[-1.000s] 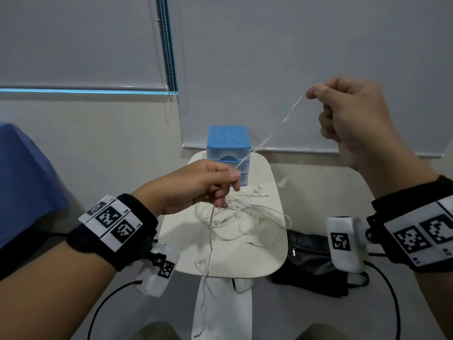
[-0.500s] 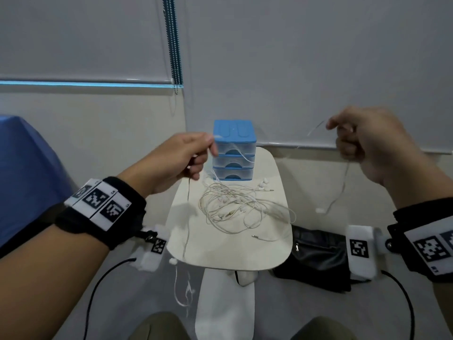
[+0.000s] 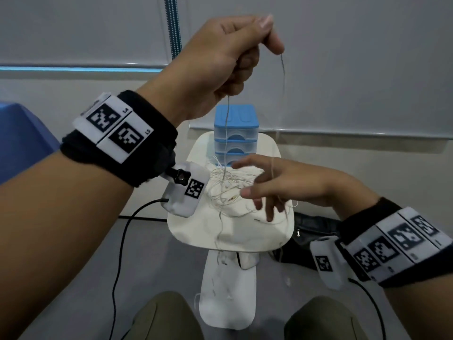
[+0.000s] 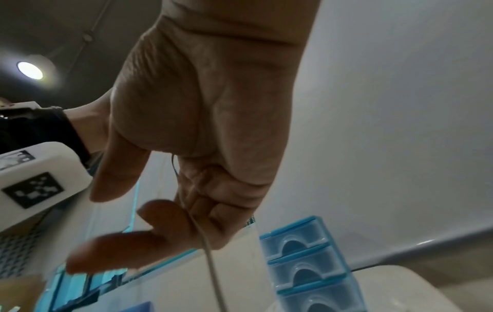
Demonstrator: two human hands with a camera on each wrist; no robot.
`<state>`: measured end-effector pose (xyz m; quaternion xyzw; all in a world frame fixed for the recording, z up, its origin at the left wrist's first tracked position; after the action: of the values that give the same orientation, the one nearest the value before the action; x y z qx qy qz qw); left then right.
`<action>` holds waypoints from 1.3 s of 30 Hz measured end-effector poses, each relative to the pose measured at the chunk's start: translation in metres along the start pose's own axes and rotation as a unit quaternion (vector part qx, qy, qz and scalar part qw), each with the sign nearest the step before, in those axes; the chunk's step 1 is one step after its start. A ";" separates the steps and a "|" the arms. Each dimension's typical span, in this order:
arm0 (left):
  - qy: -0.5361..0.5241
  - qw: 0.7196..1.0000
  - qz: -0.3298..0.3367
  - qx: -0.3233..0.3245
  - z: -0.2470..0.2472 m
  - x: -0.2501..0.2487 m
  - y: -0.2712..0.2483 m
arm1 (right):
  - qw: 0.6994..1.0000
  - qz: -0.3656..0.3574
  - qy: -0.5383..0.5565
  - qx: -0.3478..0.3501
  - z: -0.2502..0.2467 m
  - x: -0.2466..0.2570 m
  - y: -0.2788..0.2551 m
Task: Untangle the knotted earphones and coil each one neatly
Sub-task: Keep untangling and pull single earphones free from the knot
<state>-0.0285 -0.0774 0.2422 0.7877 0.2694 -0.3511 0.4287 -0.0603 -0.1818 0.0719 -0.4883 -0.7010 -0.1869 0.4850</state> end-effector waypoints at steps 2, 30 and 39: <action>0.002 1.000 0.001 0.000 0.004 -0.001 0.001 | 0.999 -0.033 0.013 0.012 0.013 0.016 0.008; 0.021 0.947 -0.230 0.225 0.109 0.190 -0.127 | 0.902 -0.238 0.247 -0.263 -0.098 0.075 -0.050; 0.029 0.975 -0.155 0.155 0.117 0.173 -0.088 | 0.911 -0.223 0.189 -0.292 -0.110 0.080 -0.061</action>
<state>-0.0248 -0.1139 0.0187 0.8031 0.3430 -0.4274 0.2339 -0.0626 -0.2495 0.2044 -0.3949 -0.6010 -0.5750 0.3901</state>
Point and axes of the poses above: each hand's wrist, its own y-axis towards the middle knuckle, its own z-axis out of the palm, x = y × z, the point moved 8 cm from there along y, towards the middle knuckle, and after that the axes turned 5 degrees about y, right-handed, at the moved point
